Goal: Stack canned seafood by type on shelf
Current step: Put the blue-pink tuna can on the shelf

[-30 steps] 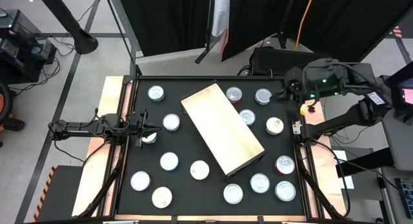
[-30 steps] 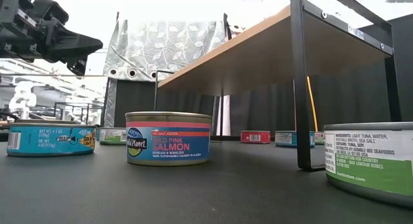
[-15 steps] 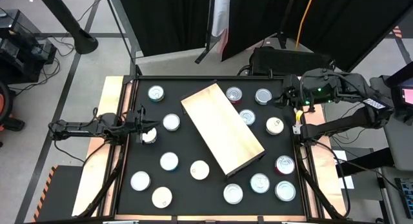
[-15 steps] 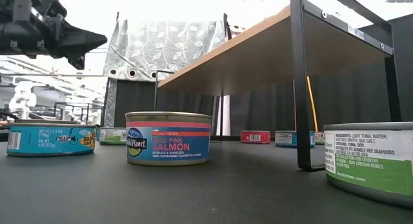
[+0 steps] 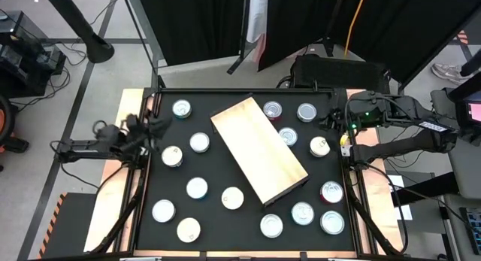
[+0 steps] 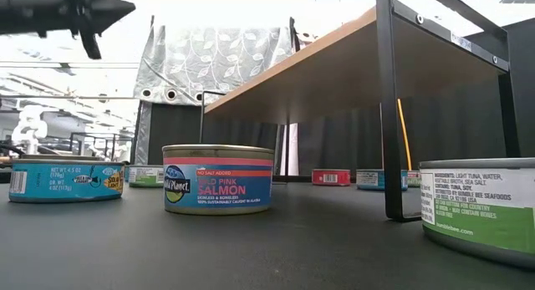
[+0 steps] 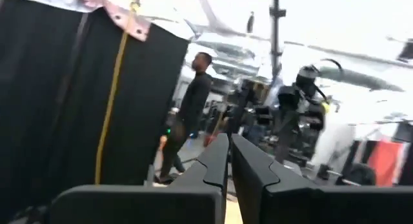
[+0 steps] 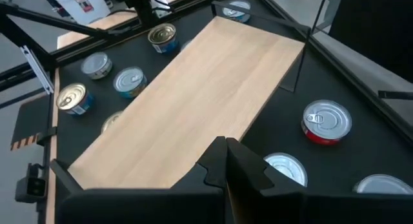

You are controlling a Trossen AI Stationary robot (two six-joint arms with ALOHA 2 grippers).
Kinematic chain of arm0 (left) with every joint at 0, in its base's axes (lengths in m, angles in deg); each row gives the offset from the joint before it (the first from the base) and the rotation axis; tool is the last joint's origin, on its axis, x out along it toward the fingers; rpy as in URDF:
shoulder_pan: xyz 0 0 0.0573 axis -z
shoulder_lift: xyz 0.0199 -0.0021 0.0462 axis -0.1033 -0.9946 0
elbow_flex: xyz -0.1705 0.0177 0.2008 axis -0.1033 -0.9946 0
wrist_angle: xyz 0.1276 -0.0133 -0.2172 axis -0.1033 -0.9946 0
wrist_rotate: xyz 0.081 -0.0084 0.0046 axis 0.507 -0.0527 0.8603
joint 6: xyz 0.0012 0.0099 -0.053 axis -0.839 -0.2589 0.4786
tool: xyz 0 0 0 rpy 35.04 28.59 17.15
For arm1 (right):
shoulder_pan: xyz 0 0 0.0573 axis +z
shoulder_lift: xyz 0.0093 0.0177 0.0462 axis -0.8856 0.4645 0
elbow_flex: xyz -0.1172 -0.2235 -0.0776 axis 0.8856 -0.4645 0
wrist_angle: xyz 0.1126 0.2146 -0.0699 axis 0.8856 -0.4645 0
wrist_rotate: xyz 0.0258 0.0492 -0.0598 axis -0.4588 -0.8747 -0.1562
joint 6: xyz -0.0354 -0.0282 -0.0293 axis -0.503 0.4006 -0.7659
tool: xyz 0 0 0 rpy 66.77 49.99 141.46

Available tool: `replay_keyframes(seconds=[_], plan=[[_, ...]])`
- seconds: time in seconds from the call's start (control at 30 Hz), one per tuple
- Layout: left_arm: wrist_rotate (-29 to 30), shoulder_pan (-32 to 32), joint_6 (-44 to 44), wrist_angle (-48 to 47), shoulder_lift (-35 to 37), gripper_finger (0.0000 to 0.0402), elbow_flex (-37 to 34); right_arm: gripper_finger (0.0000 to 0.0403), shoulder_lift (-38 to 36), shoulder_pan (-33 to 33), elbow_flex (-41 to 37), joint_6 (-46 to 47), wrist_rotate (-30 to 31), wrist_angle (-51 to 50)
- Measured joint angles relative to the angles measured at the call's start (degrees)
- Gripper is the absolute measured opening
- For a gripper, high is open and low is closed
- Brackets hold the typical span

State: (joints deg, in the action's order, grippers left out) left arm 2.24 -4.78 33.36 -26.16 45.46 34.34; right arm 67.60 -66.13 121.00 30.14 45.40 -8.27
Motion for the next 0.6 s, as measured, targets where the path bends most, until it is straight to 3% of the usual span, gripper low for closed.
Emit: replay_keyframes(seconds=[0.37, 0.6], plan=[[-0.75, 0.0, -1.63, -28.95, -28.59, 0.0005, 45.69, 0.0, -0.04, -6.69, 0.0, 2.19, -0.94, -4.69], [4.17, -0.43, -0.97, -40.05, -47.05, 0.0004, 65.88, 0.0, 0.98, -17.11, 0.0, 1.33, -7.71, -4.62]])
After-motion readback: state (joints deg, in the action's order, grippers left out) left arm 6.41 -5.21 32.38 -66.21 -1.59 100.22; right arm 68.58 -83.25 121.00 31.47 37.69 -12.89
